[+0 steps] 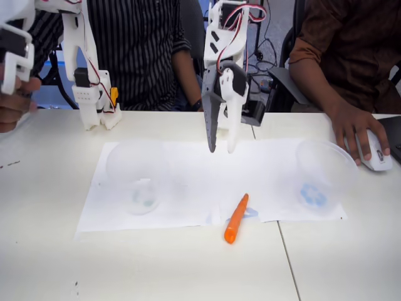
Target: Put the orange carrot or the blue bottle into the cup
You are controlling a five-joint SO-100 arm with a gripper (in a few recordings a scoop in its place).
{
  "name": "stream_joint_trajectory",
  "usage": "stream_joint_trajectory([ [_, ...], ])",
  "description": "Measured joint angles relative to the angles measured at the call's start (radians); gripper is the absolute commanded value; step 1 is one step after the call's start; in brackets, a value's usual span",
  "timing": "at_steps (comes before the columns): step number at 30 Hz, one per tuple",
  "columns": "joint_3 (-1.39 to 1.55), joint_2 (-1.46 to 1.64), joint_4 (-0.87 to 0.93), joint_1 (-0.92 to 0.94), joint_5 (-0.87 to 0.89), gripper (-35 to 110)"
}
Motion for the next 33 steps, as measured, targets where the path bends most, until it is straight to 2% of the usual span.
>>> stream_joint_trajectory([
  [10, 0.149, -0.017, 0.0, -0.084, -0.043, 24],
  [19, 0.152, -0.17, -0.005, -0.077, 0.083, 24],
  [33, 0.089, -0.27, -0.005, -0.089, 0.114, 24],
])
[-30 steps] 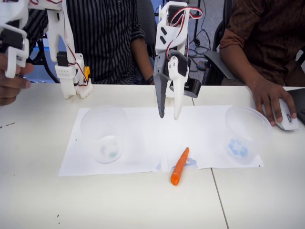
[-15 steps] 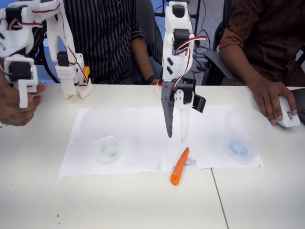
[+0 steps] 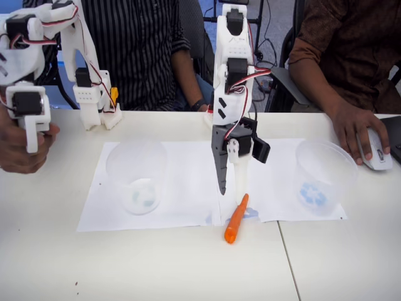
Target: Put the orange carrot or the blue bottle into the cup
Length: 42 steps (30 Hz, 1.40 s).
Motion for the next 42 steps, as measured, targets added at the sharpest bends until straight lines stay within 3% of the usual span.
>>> stream_joint_trajectory([
  [27, -0.135, -0.011, 0.026, 0.017, 0.307, 24],
  [42, -0.778, -0.465, 0.383, 0.048, 0.319, 24],
])
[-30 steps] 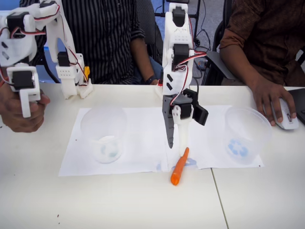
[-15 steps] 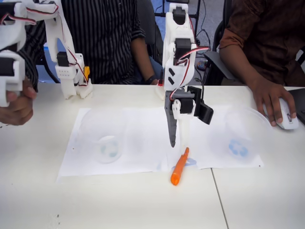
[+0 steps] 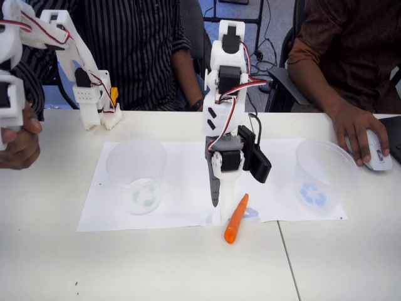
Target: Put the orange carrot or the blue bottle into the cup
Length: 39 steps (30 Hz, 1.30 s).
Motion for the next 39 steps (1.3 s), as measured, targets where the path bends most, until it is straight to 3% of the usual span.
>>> stream_joint_trajectory([
  [11, -0.327, -0.175, 0.284, -0.104, -0.172, 25],
  [23, -0.321, -0.179, 0.316, -0.04, -0.62, 25],
  [39, -0.215, -0.187, 0.313, -0.035, -0.641, 25],
])
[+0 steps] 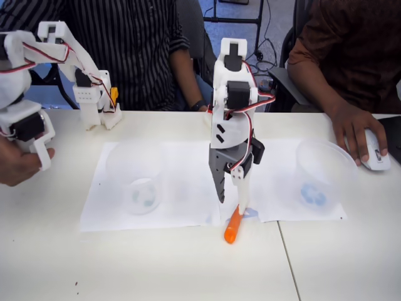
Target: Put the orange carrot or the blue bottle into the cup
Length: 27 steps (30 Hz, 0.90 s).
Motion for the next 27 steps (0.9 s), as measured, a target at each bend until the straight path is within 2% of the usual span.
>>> stream_joint_trajectory([
  [10, 0.0, -0.009, -0.011, -0.018, 0.0, 25],
  [19, 0.0, -0.009, -0.069, -0.005, 0.008, 40],
  [27, 0.018, -0.009, -0.069, -0.009, 0.008, 36],
])
